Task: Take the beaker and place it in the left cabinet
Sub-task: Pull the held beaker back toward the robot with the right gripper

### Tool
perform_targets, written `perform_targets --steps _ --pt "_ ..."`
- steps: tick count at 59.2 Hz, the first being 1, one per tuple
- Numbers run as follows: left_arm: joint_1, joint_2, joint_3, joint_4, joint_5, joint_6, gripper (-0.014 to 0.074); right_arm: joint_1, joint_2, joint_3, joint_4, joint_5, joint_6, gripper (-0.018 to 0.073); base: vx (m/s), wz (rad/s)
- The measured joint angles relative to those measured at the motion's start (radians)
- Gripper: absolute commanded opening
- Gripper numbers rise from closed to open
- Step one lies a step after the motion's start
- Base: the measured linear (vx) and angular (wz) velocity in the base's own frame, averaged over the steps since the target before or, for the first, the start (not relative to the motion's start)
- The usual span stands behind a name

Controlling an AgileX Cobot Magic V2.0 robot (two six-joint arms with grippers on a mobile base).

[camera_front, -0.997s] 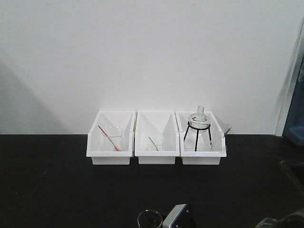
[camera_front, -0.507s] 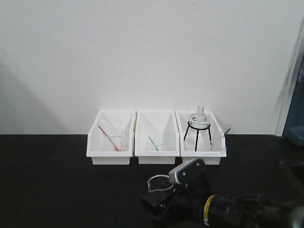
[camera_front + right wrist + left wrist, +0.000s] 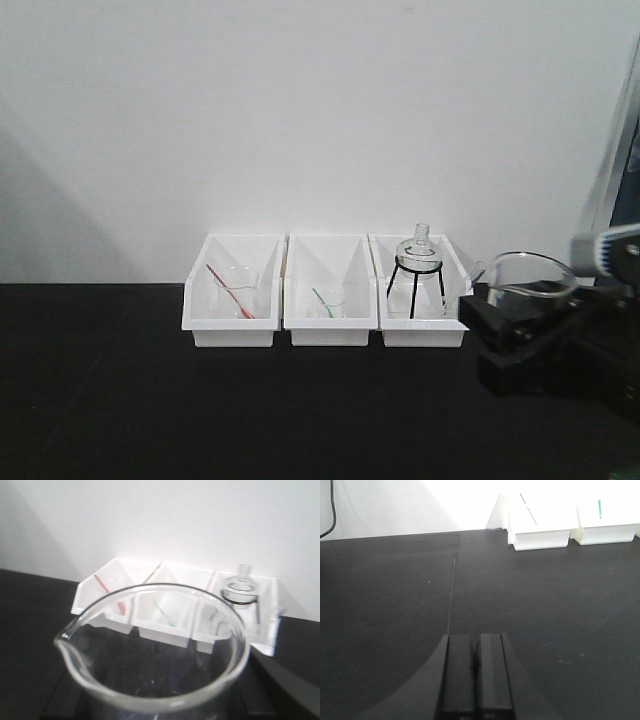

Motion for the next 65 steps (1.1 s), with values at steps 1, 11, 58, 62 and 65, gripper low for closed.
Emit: perform_targets --steps 1,11,58,62,65 --pt "0.000 0.000 0.000 0.000 0.000 0.000 0.0004 0.000 -0.025 0.017 -0.002 0.011 0.006 -0.0004 0.00 0.00" --pt "0.000 0.000 0.000 0.000 0.000 0.000 0.0004 0.000 -0.187 0.114 0.013 0.083 0.019 -0.0004 0.00 0.00" --pt "0.000 0.000 0.000 0.000 0.000 0.000 0.0004 0.000 -0.281 0.144 0.020 0.106 0.022 -0.0003 0.00 0.00" --pt "0.000 0.000 0.000 0.000 0.000 0.000 0.0004 0.000 -0.281 0.144 0.020 0.106 0.022 -0.0003 -0.01 0.04" --pt "0.000 0.000 0.000 0.000 0.000 0.000 0.0004 0.000 -0.281 0.144 0.020 0.106 0.022 -0.0003 -0.02 0.08"
